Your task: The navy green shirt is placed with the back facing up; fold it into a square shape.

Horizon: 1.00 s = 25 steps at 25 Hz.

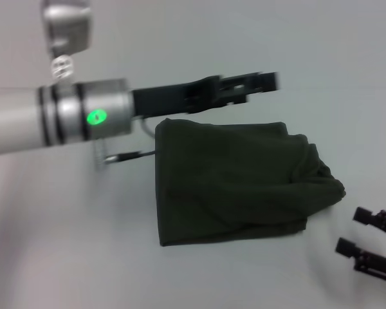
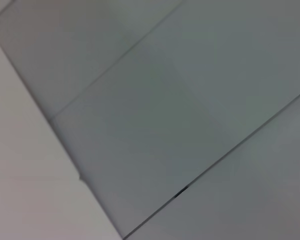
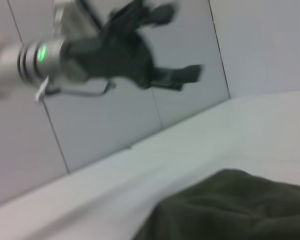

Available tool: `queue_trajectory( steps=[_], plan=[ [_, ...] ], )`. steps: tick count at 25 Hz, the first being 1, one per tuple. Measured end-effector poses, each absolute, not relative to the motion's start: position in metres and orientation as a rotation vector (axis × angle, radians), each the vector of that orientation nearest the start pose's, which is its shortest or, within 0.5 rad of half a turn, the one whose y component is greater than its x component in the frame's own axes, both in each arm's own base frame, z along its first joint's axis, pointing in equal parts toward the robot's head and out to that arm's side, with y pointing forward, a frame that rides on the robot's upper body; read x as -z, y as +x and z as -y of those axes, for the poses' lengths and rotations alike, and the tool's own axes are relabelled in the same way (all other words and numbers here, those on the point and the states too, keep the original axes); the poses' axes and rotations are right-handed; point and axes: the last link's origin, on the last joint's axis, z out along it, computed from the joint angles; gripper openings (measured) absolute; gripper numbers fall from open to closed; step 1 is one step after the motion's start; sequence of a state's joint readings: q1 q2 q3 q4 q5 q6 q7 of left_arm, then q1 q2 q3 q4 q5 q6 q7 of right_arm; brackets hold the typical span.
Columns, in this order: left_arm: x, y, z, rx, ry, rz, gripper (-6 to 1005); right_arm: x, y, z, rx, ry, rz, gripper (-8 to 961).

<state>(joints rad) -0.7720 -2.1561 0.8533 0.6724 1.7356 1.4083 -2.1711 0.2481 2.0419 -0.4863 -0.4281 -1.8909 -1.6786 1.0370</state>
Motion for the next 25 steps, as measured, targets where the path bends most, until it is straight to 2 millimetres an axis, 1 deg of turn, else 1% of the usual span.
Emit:
queue_trajectory(
  steps=[1,3,4,5,6,8,9,10,11,12,14,17,19,21,25],
  plan=[
    [0.022,-0.142,-0.383,1.161,-2.602,1.407,962,-0.015,0.344,-0.228,-0.944,-2.384,-0.729,902],
    [0.016,-0.162,-0.372,1.186,-2.593,1.37,961,-0.023,0.343,-0.229,-1.002,-2.32,-0.748,902],
    [0.014,-0.175,-0.364,1.189,-2.589,1.345,961,-0.028,0.342,-0.235,-1.04,-2.272,-0.774,902],
    [0.014,-0.182,-0.358,1.188,-2.589,1.332,961,-0.03,0.34,-0.239,-1.063,-2.248,-0.807,902],
    [0.014,-0.195,-0.348,1.188,-2.584,1.316,961,-0.034,0.338,-0.247,-1.092,-2.225,-0.852,902],
    [0.014,-0.207,-0.336,1.186,-2.596,1.281,960,-0.04,0.333,-0.267,-1.121,-2.206,-1.021,902],
    [0.014,-0.212,-0.331,1.181,-2.604,1.26,960,-0.043,0.33,-0.275,-1.115,-2.213,-1.063,902],
    [0.013,-0.22,-0.323,1.17,-2.62,1.214,960,-0.046,0.327,-0.286,-1.103,-2.218,-1.156,902],
    [0.012,-0.223,-0.318,1.165,-2.642,1.156,959,-0.05,0.324,-0.297,-1.082,-2.22,-1.233,902],
    [0.011,-0.229,-0.313,1.16,-2.648,1.124,959,-0.052,0.32,-0.308,-1.048,-2.222,-1.321,902],
    [0.008,-0.238,-0.3,1.153,-2.68,0.981,957,-0.056,0.313,-0.33,-0.958,-2.218,-1.491,902],
    [0.009,-0.246,-0.288,1.129,-2.708,0.852,955,-0.053,0.303,-0.357,-0.76,-2.202,-1.693,899],
    [0.011,-0.251,-0.283,1.095,-2.732,0.794,953,-0.05,0.296,-0.371,-0.614,-2.19,-1.772,898],
    [0.016,-0.255,-0.278,1.043,-2.764,0.739,951,-0.047,0.288,-0.381,-0.497,-2.19,-1.812,897],
    [0.022,-0.258,-0.272,1.014,-2.777,0.683,949,-0.041,0.273,-0.393,-0.37,-2.206,-1.838,898]
  ],
)
